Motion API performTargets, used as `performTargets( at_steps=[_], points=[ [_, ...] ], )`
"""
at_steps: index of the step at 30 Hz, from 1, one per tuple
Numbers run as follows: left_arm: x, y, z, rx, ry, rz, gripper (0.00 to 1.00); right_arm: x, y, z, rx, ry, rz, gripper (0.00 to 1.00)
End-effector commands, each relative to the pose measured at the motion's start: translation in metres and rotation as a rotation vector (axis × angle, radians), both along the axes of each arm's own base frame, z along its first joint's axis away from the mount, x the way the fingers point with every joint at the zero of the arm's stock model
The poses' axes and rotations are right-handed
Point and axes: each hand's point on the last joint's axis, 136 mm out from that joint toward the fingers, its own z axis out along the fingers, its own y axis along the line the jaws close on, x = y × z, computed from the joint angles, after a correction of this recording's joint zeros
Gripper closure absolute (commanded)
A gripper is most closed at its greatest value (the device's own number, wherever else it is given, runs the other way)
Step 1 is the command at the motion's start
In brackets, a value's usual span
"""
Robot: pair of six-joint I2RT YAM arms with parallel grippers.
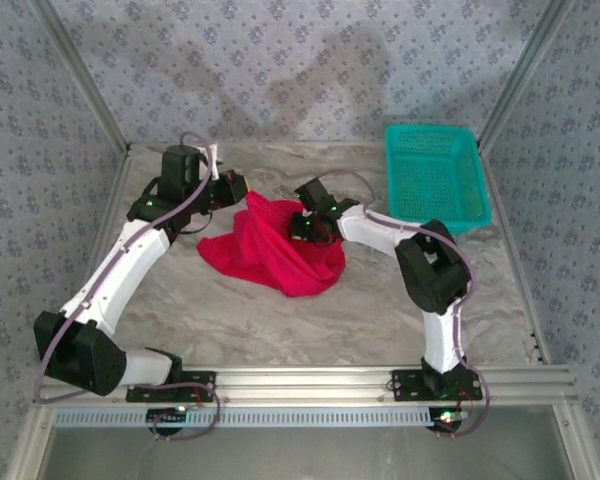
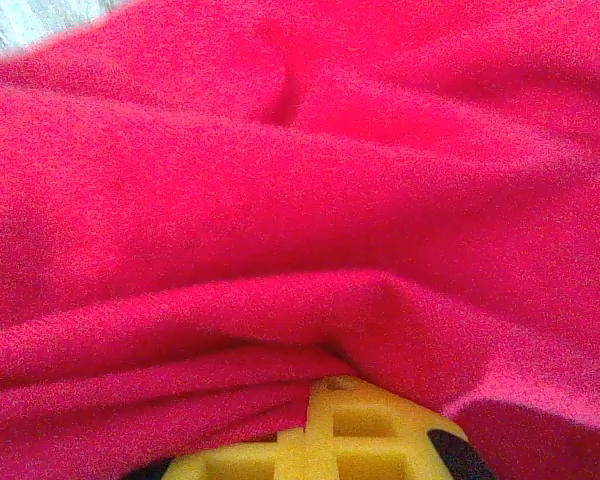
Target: Fold the inside-out t-shirt
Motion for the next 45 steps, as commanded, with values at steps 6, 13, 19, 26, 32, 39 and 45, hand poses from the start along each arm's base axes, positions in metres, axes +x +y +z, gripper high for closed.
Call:
performTargets(
  at_steps=[6,13,19,26,32,39,45],
  points=[
    [0.031,0.036,-0.022,-0.018,-0.017,0.112,1.00,-0.045,-0.007,0.151,0.322,-0.265,0.234,1.00],
    [0.054,0.018,-0.083,-0.098,0.096,0.090,1.00,-0.069,-0.018,0.185,0.543,-0.341,0.303,1.00],
    [0.057,0.015,-0.084,-0.107,0.093,0.076,1.00,-0.051,-0.061,0.155,0.552,-0.319,0.175,1.00],
    [0.050,-0.003,-0.069,-0.173,0.074,0.045,1.00,-0.034,-0.112,0.030,0.141,-0.068,-0.053,0.90],
    [0.038,-0.038,-0.069,-0.169,0.072,-0.023,1.00,-0.040,-0.100,0.045,-0.053,-0.094,-0.051,0.57],
    [0.034,-0.049,-0.076,-0.158,0.090,-0.044,1.00,-0.044,-0.027,0.094,-0.014,-0.280,0.171,0.63],
    [0.033,-0.048,-0.073,-0.154,0.087,-0.043,1.00,-0.025,0.018,0.089,0.005,-0.332,0.244,0.39]
  ],
)
